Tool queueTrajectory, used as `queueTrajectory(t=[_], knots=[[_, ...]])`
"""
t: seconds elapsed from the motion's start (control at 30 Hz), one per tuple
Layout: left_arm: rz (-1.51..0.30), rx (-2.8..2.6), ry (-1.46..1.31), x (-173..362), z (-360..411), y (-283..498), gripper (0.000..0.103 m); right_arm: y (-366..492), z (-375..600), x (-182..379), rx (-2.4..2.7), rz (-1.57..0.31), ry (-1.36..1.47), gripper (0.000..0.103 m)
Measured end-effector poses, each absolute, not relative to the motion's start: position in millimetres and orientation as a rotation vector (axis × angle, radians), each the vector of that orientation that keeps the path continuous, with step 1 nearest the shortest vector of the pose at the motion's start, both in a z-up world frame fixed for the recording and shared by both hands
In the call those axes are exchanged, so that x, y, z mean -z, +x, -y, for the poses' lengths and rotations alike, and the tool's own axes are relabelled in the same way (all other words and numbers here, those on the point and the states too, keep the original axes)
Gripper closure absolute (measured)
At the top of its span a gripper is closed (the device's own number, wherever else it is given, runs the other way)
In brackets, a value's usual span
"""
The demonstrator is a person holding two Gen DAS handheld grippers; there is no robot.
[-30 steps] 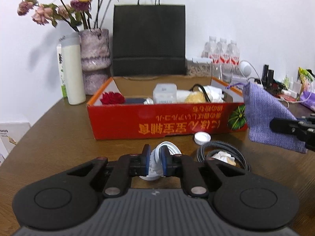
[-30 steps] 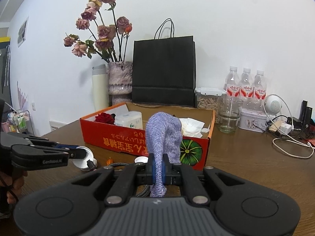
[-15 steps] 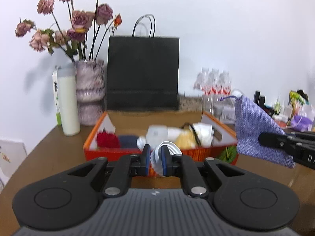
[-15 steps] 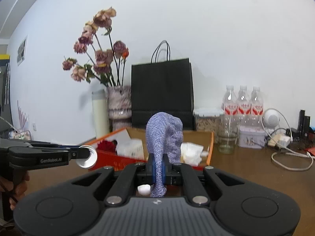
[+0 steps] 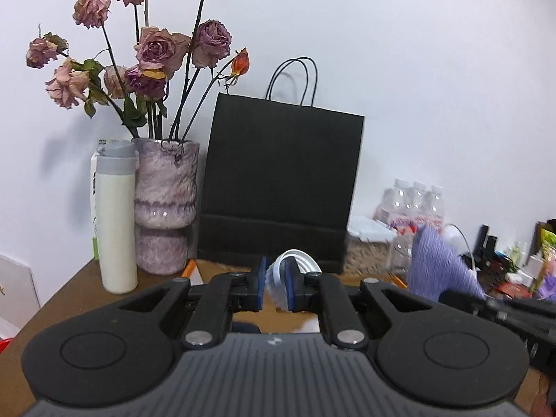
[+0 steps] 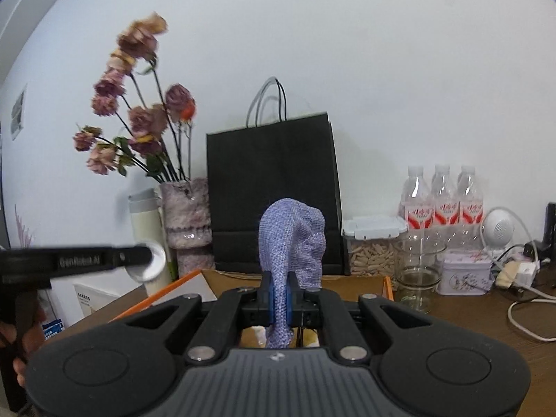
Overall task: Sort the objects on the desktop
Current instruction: 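Carry the pouch with the right tool while the left tool carries the white cap over the box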
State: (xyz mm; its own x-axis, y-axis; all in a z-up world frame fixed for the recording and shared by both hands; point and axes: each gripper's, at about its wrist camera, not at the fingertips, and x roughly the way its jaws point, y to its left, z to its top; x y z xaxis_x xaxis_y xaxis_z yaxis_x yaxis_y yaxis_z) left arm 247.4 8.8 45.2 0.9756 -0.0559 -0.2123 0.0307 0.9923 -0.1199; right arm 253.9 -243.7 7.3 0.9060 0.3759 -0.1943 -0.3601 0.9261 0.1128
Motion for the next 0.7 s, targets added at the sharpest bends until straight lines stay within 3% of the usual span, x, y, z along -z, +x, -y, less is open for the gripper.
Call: queueTrajectory(t=[0.57,0.63,0.67,0.7], knots=[[-0.367,-0.001,-0.051,-4.8,-12.5,351.2,0.09,348.5,227.4,32.6,-0.337,-0.364,0.002,0.097],[-0.377,-0.012,-0.046,-1.2,-11.3,351.7,0.081,347.7,225.6,34.7,-0.337,-0.373,-0.008,0.095],[-0.379,-0.019,-0.046,-0.1,-10.8,351.0,0.062,347.0,224.9,35.5,-0.337,-0.375,-0.014,0.094],[-0.376,-0.034,-0.052,0.8,-10.9,349.2,0.034,346.1,224.0,36.8,-0.336,-0.377,-0.021,0.09]])
